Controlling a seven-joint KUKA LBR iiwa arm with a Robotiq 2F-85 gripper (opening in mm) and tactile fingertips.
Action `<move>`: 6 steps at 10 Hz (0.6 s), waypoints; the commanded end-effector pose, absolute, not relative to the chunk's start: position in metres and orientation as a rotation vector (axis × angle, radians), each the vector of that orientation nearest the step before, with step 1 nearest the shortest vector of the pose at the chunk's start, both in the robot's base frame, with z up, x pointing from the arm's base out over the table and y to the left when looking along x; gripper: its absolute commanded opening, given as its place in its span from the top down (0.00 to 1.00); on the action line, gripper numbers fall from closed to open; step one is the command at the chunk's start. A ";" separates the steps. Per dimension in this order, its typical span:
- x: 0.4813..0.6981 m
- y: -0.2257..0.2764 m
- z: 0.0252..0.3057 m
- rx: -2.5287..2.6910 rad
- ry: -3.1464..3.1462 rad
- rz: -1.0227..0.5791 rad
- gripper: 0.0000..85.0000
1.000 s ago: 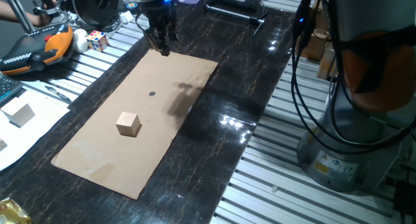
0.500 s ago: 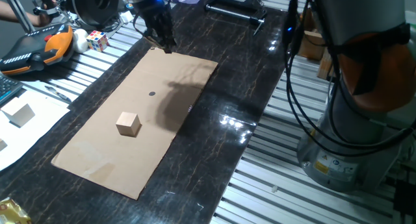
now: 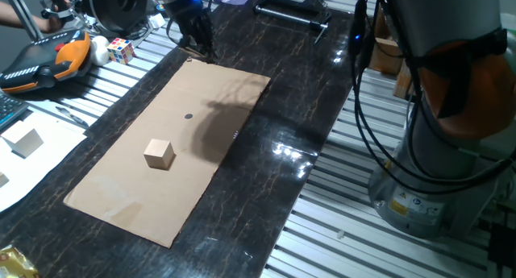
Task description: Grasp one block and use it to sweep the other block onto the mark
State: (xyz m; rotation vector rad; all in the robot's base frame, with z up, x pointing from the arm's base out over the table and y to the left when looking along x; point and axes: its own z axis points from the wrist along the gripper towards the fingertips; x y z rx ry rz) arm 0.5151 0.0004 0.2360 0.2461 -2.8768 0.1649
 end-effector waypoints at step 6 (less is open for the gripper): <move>0.515 0.000 0.236 0.191 -2.944 0.120 0.99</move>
